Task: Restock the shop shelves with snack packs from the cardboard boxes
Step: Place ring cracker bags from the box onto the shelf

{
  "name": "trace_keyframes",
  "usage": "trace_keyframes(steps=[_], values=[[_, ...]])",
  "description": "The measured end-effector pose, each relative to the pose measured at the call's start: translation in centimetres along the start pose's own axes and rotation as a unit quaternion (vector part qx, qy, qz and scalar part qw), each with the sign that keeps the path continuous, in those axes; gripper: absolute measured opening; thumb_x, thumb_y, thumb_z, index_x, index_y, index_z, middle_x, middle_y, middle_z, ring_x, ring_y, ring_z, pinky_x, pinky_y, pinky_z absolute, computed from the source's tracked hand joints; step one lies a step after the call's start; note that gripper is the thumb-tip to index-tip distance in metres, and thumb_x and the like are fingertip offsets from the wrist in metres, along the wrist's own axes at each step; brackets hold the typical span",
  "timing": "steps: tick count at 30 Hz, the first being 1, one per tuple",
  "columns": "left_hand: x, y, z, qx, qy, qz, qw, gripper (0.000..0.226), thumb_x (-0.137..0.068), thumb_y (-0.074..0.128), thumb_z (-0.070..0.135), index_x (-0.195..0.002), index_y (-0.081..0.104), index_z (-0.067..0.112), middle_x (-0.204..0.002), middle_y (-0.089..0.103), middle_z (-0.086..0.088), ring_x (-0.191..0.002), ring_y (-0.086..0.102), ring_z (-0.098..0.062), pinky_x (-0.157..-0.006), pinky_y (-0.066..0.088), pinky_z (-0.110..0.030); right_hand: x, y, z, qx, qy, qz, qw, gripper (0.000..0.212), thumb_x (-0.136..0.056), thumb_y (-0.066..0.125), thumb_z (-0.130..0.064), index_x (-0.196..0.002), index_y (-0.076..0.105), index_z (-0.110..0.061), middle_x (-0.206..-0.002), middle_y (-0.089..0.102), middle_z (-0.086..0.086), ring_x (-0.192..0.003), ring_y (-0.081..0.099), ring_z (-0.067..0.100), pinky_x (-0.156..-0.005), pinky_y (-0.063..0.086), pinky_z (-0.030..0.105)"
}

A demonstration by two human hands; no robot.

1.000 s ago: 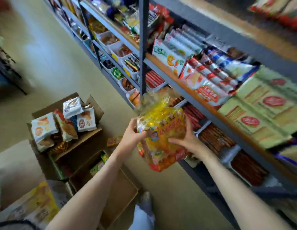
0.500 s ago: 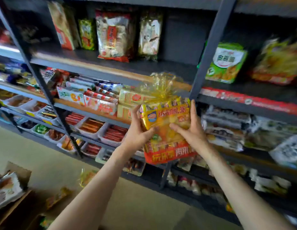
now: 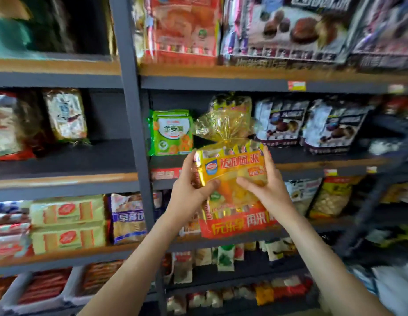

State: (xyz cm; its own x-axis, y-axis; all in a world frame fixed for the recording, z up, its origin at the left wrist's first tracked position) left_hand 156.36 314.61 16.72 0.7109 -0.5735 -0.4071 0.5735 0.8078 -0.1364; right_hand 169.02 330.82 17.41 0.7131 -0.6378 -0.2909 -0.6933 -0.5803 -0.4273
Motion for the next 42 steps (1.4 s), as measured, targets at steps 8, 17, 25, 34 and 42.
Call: trace_keyframes(steps=[8, 17, 25, 34, 42], values=[[-9.0, 2.0, 0.3, 0.066, -0.012, 0.035, 0.997, 0.073, -0.082, 0.073, 0.011, -0.133, 0.023, 0.022, -0.11, 0.062, 0.007, -0.089, 0.067, -0.008, -0.087, 0.055, -0.042, -7.8, -2.1, 0.2, 0.005, 0.01, -0.065, 0.998, 0.119, -0.061, 0.08, -0.053, -0.14, -0.009, -0.061, -0.156, 0.006, -0.017, -0.144, 0.018, 0.017, -0.11, 0.03, 0.055], [-16.0, 3.2, -2.8, 0.076, -0.115, 0.074, 0.988, 0.052, -0.082, 0.076, 0.024, -0.116, 0.036, 0.025, -0.101, 0.066, -0.002, -0.087, 0.07, -0.027, -0.082, 0.056, -0.052, -15.7, -1.9, 2.8, -0.046, 0.02, -0.107, 0.993, 0.12, -0.047, 0.082, -0.063, -0.146, 0.015, -0.052, -0.157, 0.018, -0.016, -0.141, 0.029, 0.016, -0.11, 0.035, 0.051], [-20.5, 6.1, -2.3, 0.052, -0.145, 0.014, 0.988, 0.097, -0.08, 0.075, 0.024, -0.151, 0.011, 0.04, -0.12, 0.06, 0.005, -0.1, 0.065, -0.021, -0.087, 0.054, -0.042, -22.6, -2.3, 4.5, -0.043, -0.015, -0.113, 0.993, 0.098, -0.07, 0.076, -0.054, -0.147, 0.015, -0.049, -0.157, 0.019, -0.008, -0.141, 0.027, 0.022, -0.111, 0.033, 0.052], [-23.0, 7.7, -4.5, -0.239, -0.027, 0.021, 0.97, 0.129, -0.075, 0.082, 0.021, -0.148, -0.024, 0.026, -0.147, 0.04, -0.001, -0.129, 0.045, -0.017, -0.096, 0.038, -0.018, -25.9, -0.5, 6.8, 0.166, -0.107, -0.194, 0.961, 0.135, -0.064, 0.083, -0.045, -0.137, -0.03, -0.052, -0.153, -0.035, 0.004, -0.144, -0.019, 0.027, -0.114, 0.004, 0.055], [-24.7, 10.5, -4.7, -0.677, 0.127, -0.002, 0.725, 0.108, -0.082, 0.058, 0.062, -0.145, -0.025, 0.034, -0.155, -0.028, -0.01, -0.143, -0.025, -0.03, -0.116, -0.003, -0.053, -27.3, -0.1, 7.4, 0.373, -0.188, -0.004, 0.909, 0.127, -0.075, 0.069, -0.059, -0.142, -0.034, -0.024, -0.154, -0.03, 0.012, -0.143, -0.024, 0.03, -0.118, -0.004, 0.05]])
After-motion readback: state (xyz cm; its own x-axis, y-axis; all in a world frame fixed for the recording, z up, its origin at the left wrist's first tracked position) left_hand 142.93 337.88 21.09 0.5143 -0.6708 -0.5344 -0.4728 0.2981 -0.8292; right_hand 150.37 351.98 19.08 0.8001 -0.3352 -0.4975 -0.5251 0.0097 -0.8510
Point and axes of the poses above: each hand's wrist, its own x-axis away from the middle knuckle, its own y-axis out of the palm, z = x × y, the point moved 8 cm from there along -x, towards the middle knuckle
